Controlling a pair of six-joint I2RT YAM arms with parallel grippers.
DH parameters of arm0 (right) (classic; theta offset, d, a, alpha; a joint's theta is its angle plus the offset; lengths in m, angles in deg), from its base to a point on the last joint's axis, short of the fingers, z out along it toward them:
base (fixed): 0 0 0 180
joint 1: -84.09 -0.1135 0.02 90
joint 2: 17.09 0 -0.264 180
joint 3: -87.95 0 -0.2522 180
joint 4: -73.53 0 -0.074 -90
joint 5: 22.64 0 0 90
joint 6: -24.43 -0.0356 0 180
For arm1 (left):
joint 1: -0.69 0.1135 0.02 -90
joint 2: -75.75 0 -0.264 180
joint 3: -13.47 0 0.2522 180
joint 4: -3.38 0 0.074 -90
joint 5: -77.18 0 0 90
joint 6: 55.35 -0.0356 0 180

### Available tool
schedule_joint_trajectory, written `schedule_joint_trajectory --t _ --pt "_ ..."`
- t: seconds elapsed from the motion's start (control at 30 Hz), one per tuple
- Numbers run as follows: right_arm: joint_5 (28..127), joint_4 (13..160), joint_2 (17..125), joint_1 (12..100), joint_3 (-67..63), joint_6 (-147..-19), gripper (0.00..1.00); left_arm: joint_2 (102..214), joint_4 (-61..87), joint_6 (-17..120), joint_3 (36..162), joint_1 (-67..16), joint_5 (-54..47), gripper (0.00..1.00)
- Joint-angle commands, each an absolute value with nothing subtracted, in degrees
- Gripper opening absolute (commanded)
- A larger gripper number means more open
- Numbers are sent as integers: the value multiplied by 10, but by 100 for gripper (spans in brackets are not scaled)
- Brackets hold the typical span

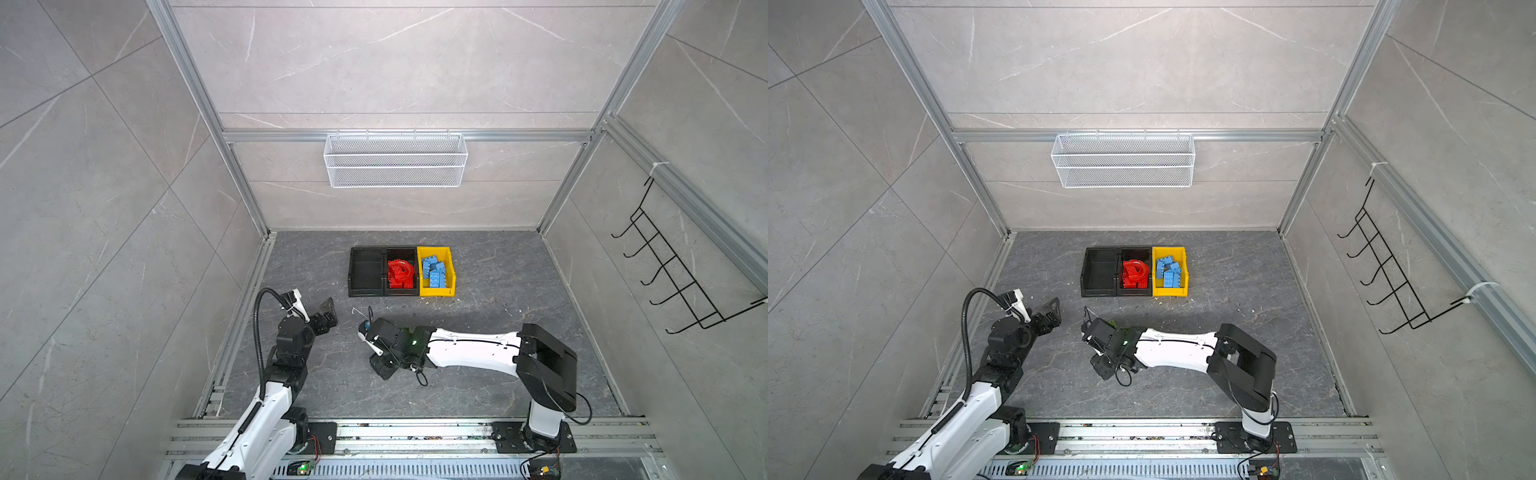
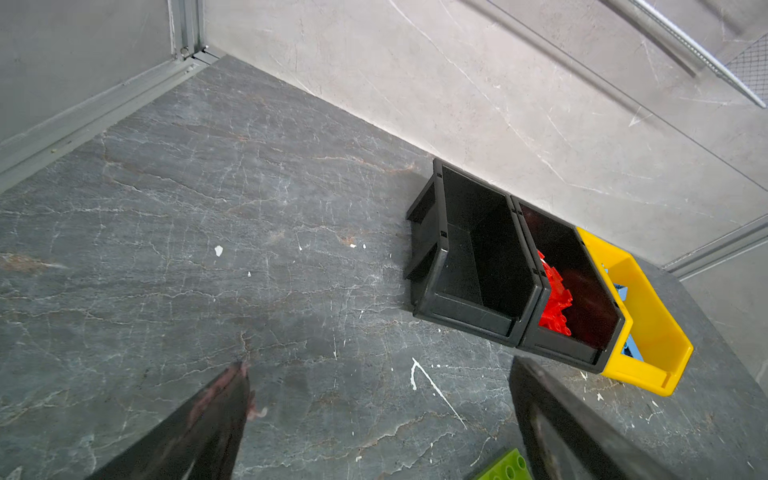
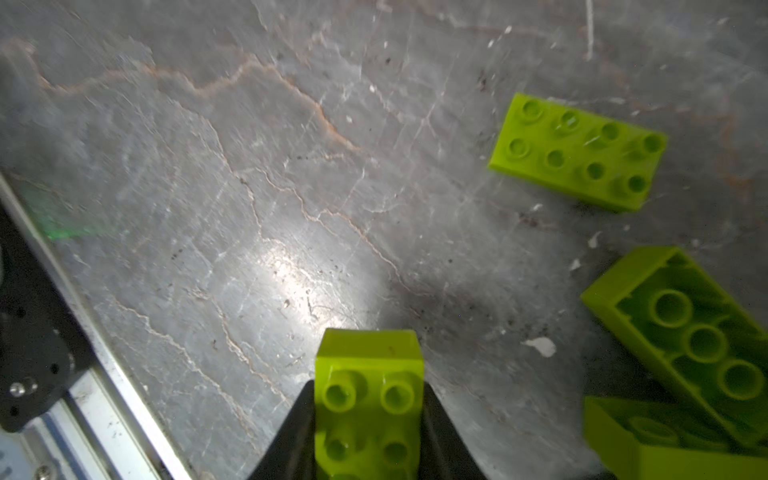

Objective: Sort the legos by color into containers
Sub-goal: 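Lift the lime-green brick and carry it over the empty black compartment, then open the right gripper to drop the lime-green brick into the black bin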

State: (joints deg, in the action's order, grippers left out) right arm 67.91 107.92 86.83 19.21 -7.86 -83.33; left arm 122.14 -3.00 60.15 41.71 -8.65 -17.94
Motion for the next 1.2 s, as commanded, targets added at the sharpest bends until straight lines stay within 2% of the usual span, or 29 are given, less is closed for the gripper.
schedule_joint_trajectory --t 0.0,0.23,0.6,0.87,1.17 --pt "701 1049 830 214 -87 -844 30 1221 -64 598 443 -85 -161 99" --pt "753 1010 823 296 -23 -832 29 1216 -58 603 453 -85 -137 99" --pt "771 1042 1003 390 229 -818 29 1272 -71 582 456 -85 -155 99" --pt "771 1074 1156 417 397 -813 29 1299 -78 578 462 -85 -142 99" --pt "765 1092 1265 433 521 -824 30 1322 -89 577 465 -85 -137 99"
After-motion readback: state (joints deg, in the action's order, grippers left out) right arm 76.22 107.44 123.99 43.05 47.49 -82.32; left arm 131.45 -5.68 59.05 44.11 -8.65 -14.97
